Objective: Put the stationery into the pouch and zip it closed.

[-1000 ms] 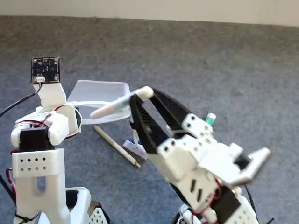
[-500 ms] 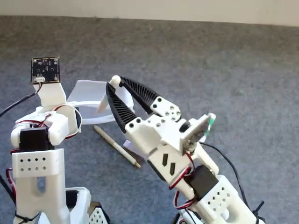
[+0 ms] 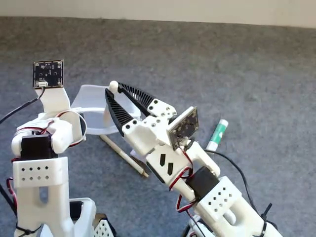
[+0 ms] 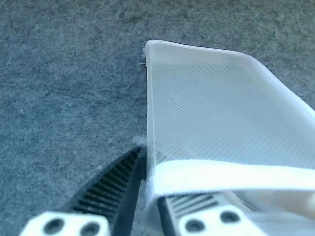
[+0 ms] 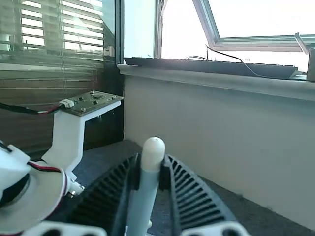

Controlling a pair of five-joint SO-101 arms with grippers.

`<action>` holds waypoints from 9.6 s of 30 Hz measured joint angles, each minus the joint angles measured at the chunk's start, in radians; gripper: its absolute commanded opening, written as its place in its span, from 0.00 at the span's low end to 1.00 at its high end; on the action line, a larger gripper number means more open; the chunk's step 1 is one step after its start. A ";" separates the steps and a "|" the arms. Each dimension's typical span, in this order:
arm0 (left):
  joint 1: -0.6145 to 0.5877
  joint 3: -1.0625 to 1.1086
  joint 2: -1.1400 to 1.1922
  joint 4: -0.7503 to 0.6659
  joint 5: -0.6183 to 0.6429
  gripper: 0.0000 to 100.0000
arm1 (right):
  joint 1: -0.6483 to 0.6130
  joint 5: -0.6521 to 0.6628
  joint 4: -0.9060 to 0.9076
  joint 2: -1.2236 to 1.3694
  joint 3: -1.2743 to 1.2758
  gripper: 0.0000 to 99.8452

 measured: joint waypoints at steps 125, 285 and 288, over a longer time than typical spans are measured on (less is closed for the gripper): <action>-0.006 0.000 0.000 0.000 0.000 0.01 | 0.845 -0.173 1.180 1.128 -0.770 0.17; -0.008 -0.130 0.002 0.071 -0.002 0.01 | -0.040 -0.176 -0.933 0.345 0.258 0.01; -0.008 -0.130 0.002 0.072 -0.002 0.01 | -0.043 -0.176 -0.971 0.338 0.293 0.01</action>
